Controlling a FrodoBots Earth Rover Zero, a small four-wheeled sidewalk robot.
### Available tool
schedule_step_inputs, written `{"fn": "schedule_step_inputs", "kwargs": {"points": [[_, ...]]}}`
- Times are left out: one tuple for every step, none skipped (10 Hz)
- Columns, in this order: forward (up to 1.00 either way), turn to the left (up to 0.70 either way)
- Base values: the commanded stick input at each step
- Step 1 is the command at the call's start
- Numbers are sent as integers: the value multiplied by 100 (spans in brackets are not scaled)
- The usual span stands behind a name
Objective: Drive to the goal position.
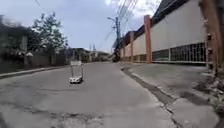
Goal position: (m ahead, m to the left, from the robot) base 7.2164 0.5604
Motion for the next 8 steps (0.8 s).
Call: {"fn": "schedule_step_inputs", "kwargs": {"points": [[100,0],[100,0],[100,0],[100,0],[100,0],[100,0],[100,0],[100,0]]}}
